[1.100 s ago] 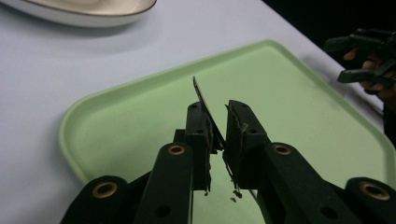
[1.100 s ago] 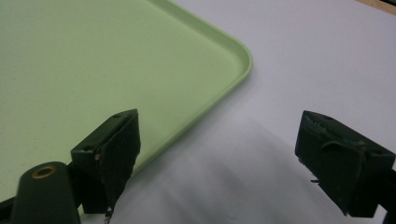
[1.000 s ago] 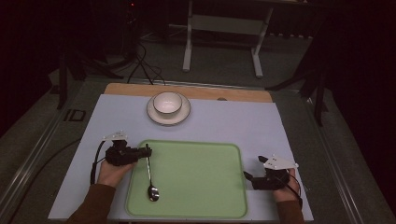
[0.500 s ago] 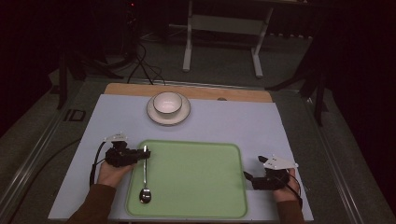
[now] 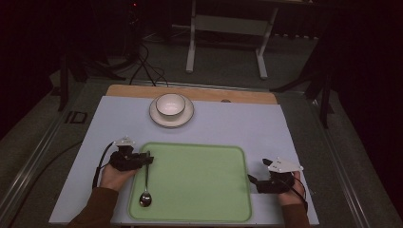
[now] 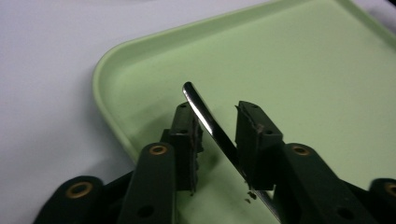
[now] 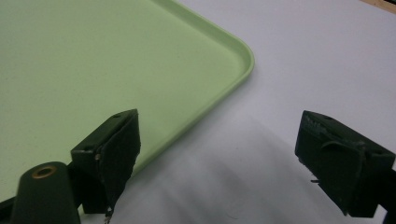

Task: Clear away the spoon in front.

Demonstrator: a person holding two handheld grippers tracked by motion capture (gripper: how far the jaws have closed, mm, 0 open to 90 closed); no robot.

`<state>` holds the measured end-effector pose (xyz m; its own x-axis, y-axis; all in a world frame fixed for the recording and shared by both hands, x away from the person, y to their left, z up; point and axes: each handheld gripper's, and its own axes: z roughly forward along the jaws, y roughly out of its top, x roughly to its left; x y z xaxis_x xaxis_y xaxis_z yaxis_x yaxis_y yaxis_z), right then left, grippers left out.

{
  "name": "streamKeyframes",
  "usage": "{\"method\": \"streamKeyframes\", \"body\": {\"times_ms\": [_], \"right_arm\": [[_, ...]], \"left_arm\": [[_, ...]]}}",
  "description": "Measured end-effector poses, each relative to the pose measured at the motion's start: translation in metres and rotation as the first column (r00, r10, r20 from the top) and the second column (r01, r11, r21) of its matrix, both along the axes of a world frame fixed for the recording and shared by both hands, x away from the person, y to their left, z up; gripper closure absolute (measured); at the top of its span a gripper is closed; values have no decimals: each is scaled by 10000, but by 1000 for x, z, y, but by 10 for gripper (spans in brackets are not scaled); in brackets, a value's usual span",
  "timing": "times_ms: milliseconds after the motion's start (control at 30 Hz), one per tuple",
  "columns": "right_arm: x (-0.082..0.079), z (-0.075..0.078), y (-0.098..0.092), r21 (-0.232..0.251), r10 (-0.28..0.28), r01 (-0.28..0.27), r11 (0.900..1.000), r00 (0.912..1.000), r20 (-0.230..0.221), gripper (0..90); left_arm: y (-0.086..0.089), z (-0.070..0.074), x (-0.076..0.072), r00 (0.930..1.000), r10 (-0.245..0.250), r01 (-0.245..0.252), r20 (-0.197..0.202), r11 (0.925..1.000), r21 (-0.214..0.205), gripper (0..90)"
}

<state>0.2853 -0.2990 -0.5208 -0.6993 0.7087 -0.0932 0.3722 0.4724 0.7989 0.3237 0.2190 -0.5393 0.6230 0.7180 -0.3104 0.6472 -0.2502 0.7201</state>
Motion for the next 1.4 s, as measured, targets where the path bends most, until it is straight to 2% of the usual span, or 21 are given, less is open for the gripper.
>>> {"method": "streamKeyframes", "body": {"times_ms": [133, 233, 433, 533, 667, 933, 1400], "right_arm": [[0, 0, 0, -3, 3, -3, 10000, 10000, 2, 139], [0, 0, 0, -10, 4, -4, 10000, 10000, 4, 139], [0, 0, 0, -16, 9, -9, 10000, 10000, 6, 139], [0, 0, 0, -20, 9, -8, 10000, 10000, 16, 139], [0, 0, 0, -10, 0, 0, 10000, 10000, 25, 139], [0, 0, 0, -8, 23, -23, 10000, 10000, 54, 139], [0, 1, -2, 61, -15, 15, 10000, 9999, 103, 139]], "left_arm": [[-3, 0, -1, 9998, 43, -49, 194, 9996, 270, 608], [-5, 1, -1, 9988, 207, -231, 451, 9983, 532, 513], [-5, 5, -4, 9941, 516, -569, 957, 9969, 545, 381], [-4, 9, -5, 9895, 770, -857, 1223, 9940, 675, 334], [-2, 14, -8, 9819, 1001, -1154, 1606, 9893, 892, 311], [2, 23, -16, 9623, 1348, -1658, 2361, 9792, 1168, 308], [9, 38, -30, 9321, 1633, -2086, 3234, 9717, 1105, 309]]}}
